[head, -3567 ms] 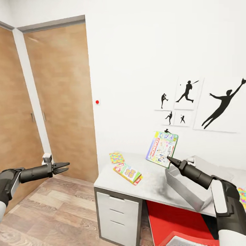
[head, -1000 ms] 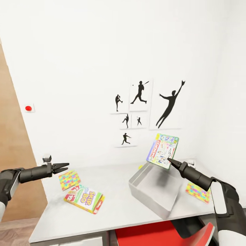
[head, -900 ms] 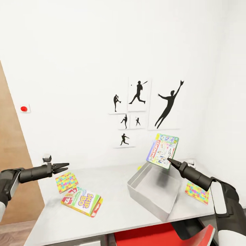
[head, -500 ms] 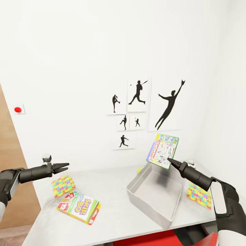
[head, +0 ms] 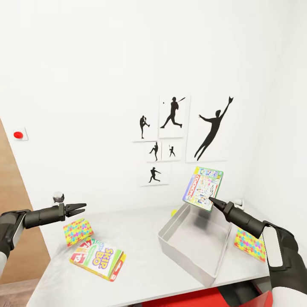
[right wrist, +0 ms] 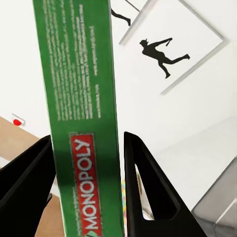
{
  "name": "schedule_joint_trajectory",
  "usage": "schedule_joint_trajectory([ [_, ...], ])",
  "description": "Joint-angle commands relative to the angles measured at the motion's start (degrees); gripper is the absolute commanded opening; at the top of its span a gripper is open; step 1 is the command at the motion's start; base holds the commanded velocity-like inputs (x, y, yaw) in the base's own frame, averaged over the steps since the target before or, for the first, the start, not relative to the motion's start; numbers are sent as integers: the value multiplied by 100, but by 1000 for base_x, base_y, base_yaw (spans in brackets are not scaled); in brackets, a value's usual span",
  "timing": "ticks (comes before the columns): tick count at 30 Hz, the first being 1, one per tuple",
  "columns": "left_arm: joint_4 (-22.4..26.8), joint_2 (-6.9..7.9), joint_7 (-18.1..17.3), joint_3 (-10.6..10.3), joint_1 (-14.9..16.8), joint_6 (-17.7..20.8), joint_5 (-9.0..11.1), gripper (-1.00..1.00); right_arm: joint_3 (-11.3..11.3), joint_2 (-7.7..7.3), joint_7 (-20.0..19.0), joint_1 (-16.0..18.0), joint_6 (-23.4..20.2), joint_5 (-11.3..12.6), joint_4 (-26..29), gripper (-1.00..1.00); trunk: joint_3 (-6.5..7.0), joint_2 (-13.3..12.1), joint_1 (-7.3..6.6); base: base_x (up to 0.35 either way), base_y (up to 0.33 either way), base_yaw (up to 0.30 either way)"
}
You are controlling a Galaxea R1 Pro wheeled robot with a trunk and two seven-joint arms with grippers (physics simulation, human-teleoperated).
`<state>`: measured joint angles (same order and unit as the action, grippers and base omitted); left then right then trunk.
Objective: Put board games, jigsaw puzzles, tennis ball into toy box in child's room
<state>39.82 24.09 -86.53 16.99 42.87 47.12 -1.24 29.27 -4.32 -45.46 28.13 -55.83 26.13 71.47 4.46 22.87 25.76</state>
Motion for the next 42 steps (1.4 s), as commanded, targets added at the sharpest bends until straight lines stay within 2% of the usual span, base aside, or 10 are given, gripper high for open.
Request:
schedule_joint_trajectory([
  [1,-1,-1,-28,6,2,60,-14,100,7,1,-33,5,-22,-14,-1,-100,-12,5,2,1,0,0],
  [17,-1,-1,-24,7,2,46,-14,100,-6,1,-25,8,-6,-31,-2,-100,-156,5,2,75,-27,0],
  [42,-1,8,-31,16,2,34,-27,100,-29,9,-24,9,-15,-56,-1,-100,-239,5,2,10,-6,-33],
])
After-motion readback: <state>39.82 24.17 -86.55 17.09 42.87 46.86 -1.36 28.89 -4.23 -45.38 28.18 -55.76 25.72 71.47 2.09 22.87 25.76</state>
